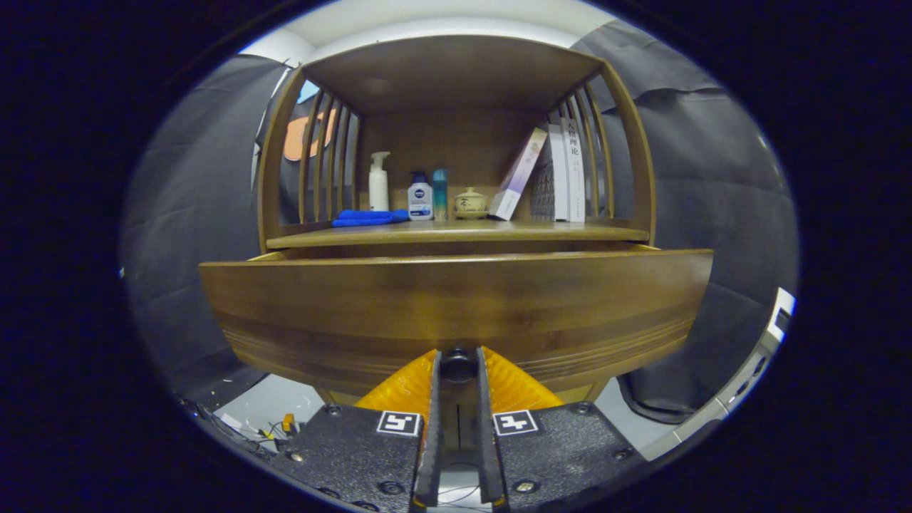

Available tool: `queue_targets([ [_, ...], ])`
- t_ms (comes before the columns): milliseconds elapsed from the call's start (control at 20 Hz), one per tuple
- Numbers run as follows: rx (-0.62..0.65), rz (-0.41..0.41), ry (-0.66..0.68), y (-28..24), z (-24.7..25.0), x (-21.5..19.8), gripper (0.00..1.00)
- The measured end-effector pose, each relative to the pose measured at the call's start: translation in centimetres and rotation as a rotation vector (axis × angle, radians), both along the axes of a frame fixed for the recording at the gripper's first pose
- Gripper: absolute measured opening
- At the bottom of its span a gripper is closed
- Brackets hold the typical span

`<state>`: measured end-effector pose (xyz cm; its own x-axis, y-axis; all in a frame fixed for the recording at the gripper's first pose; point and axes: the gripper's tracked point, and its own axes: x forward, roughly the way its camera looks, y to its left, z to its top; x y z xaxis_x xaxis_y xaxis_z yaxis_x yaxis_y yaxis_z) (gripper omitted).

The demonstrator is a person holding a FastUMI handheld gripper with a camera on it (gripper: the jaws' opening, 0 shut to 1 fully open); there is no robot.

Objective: Pull open the drawer, take out the items inside it, and place them on the countertop above the cabinet.

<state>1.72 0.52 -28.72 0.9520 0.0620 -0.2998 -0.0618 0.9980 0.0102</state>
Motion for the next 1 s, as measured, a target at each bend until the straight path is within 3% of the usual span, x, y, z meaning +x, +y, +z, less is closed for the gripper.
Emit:
queue_targets([
  [600, -0.014, 0.026, 0.01, 0.1, -0.4, -5.9, 0.24],
  [1000, -0.018, 0.058, 0.025, 0.5, -0.8, -7.4, 0.24],
])
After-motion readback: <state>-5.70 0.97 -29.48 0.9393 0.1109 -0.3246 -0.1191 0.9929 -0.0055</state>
